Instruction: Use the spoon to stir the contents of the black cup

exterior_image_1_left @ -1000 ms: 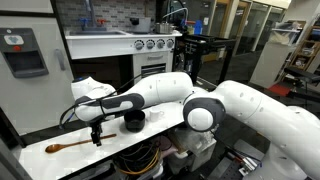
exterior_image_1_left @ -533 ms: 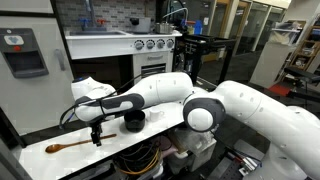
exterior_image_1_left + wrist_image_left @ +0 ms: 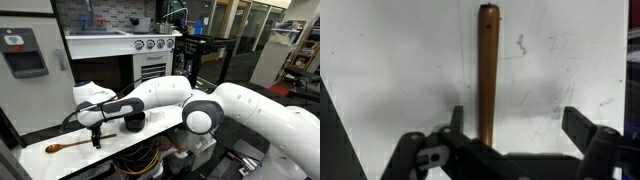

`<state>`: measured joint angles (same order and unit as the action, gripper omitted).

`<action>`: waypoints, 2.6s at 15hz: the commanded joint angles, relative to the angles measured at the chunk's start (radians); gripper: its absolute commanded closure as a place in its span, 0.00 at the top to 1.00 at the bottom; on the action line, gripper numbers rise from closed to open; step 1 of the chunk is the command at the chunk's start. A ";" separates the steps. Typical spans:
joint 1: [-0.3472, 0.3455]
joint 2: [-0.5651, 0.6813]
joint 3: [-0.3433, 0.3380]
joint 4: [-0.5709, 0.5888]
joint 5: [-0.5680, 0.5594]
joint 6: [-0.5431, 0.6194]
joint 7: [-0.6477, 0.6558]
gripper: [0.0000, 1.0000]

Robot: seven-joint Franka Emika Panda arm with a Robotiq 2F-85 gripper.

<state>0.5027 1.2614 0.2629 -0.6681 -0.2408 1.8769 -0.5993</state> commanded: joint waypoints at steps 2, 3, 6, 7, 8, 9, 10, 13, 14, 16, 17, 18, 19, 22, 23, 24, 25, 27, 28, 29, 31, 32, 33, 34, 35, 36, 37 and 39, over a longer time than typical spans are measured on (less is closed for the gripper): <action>-0.004 0.016 0.006 0.012 -0.002 0.035 -0.043 0.73; -0.004 0.016 0.006 0.012 -0.002 0.036 -0.047 0.69; -0.003 0.015 0.005 0.014 -0.003 0.039 -0.053 0.46; -0.003 0.014 0.005 0.015 -0.003 0.039 -0.056 0.40; -0.002 0.014 0.005 0.016 -0.004 0.039 -0.057 0.32; -0.002 0.014 0.005 0.017 -0.003 0.040 -0.059 0.27; -0.002 0.014 0.005 0.018 -0.003 0.040 -0.061 0.19; -0.001 0.012 0.003 0.017 -0.004 0.041 -0.060 0.02; 0.000 0.008 0.002 0.016 -0.005 0.040 -0.056 0.00; 0.003 -0.012 -0.004 0.008 -0.010 0.025 -0.043 0.04; 0.005 -0.023 -0.007 0.005 -0.014 0.022 -0.037 0.04; 0.005 -0.039 -0.008 0.000 -0.018 0.009 -0.043 0.04; 0.006 -0.050 -0.010 -0.003 -0.023 0.012 -0.038 0.04; 0.004 -0.105 -0.005 -0.019 -0.033 -0.017 -0.051 0.04; 0.001 -0.126 -0.001 -0.024 -0.030 -0.032 -0.052 0.04; 0.001 -0.143 -0.001 -0.028 -0.030 -0.045 -0.052 0.04; -0.002 -0.159 0.003 -0.032 -0.026 -0.058 -0.057 0.04; -0.001 -0.191 0.004 -0.042 -0.025 -0.096 -0.056 0.04; -0.002 -0.206 0.007 -0.050 -0.023 -0.119 -0.060 0.04; -0.004 -0.221 0.012 -0.059 -0.020 -0.141 -0.067 0.04; -0.006 -0.241 0.018 -0.076 -0.016 -0.179 -0.071 0.04; -0.008 -0.250 0.023 -0.088 -0.013 -0.200 -0.071 0.04; -0.010 -0.259 0.025 -0.097 -0.011 -0.214 -0.069 0.04; -0.011 -0.272 0.028 -0.110 -0.011 -0.228 -0.071 0.04; -0.013 -0.286 0.032 -0.126 -0.011 -0.238 -0.078 0.04; -0.016 -0.297 0.036 -0.138 -0.011 -0.248 -0.087 0.04; -0.018 -0.310 0.037 -0.154 -0.011 -0.259 -0.093 0.04; -0.021 -0.340 0.037 -0.189 -0.013 -0.280 -0.106 0.04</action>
<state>0.5065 1.0073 0.2872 -0.7438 -0.2577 1.6270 -0.6716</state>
